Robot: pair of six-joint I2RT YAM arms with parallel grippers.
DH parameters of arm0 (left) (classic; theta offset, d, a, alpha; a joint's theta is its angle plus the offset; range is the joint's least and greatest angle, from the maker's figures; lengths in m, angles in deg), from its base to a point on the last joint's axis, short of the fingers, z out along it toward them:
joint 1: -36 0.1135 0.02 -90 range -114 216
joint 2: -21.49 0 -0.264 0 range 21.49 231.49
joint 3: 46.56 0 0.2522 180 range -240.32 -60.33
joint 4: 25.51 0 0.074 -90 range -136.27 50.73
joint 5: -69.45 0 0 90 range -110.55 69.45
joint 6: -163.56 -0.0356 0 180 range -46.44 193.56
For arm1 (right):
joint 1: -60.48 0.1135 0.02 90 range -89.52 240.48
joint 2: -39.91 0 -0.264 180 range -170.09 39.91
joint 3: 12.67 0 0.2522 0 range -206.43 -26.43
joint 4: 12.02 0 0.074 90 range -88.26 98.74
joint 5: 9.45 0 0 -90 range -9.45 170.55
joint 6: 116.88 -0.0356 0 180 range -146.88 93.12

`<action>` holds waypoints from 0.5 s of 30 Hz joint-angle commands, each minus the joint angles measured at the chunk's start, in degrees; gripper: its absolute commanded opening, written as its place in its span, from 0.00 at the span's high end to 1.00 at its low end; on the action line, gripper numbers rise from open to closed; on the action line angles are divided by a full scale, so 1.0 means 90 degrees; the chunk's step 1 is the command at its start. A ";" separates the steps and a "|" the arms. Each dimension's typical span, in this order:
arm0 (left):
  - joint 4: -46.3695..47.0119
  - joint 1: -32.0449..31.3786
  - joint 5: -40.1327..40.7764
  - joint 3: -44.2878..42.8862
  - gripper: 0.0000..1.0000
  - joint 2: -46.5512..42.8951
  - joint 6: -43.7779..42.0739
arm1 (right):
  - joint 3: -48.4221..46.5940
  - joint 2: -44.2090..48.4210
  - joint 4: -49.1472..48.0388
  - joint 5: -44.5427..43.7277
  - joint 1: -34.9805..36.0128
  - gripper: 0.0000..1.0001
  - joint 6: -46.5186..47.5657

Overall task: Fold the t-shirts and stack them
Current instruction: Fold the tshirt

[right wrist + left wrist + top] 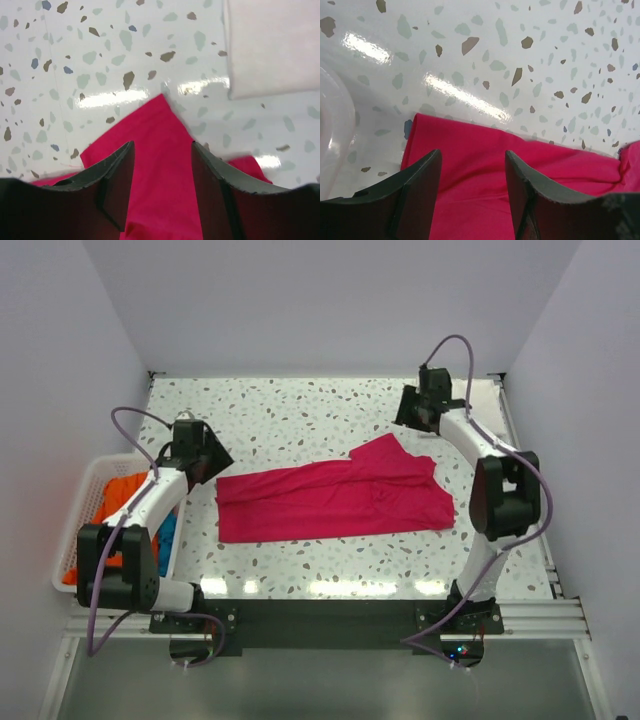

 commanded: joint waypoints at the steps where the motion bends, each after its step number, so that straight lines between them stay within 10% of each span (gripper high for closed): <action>1: 0.0128 -0.0064 -0.0094 -0.0223 0.43 0.0206 -0.0270 | -0.0848 -0.0915 0.0355 -0.0269 0.0133 0.49 0.0274; 15: 0.0235 -0.0171 -0.0339 -0.0263 0.44 0.0499 -0.0397 | -0.1767 -0.2420 0.0511 -0.0581 0.0523 0.54 0.0548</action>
